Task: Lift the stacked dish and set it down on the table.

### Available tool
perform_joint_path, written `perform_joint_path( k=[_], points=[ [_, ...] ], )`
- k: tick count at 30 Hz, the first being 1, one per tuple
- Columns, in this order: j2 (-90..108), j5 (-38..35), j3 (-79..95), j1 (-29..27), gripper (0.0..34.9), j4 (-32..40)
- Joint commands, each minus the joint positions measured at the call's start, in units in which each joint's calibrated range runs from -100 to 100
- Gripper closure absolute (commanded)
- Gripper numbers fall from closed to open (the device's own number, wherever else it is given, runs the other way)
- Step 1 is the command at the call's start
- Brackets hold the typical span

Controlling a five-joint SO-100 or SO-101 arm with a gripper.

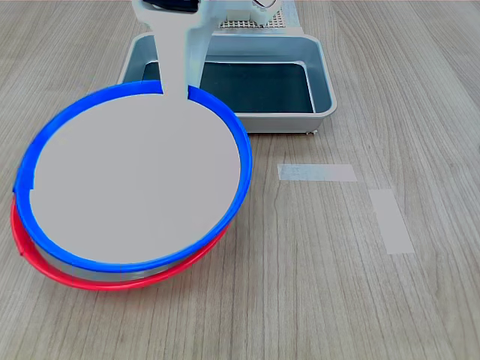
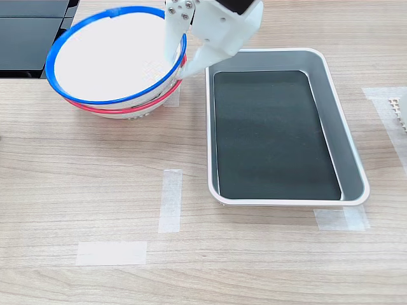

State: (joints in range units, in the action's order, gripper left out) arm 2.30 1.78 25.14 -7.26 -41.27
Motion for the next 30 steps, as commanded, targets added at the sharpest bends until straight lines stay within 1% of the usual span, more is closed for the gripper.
perform_joint_path(
  k=[1,7,11,17,23,27,30],
  points=[
    [2.94,-0.39,-3.97,-0.88,34.9,-0.29],
    [6.53,-0.78,-4.88,-1.26,34.9,2.27],
    [9.17,-0.98,-4.43,-0.13,34.9,4.17],
    [12.67,-3.03,-2.06,5.61,34.9,4.83],
    [12.50,-4.40,0.40,11.73,34.9,3.43],
    [10.62,-5.27,2.31,14.27,34.9,3.26],
    [8.91,-5.86,3.77,15.30,34.9,4.42]
  ],
)
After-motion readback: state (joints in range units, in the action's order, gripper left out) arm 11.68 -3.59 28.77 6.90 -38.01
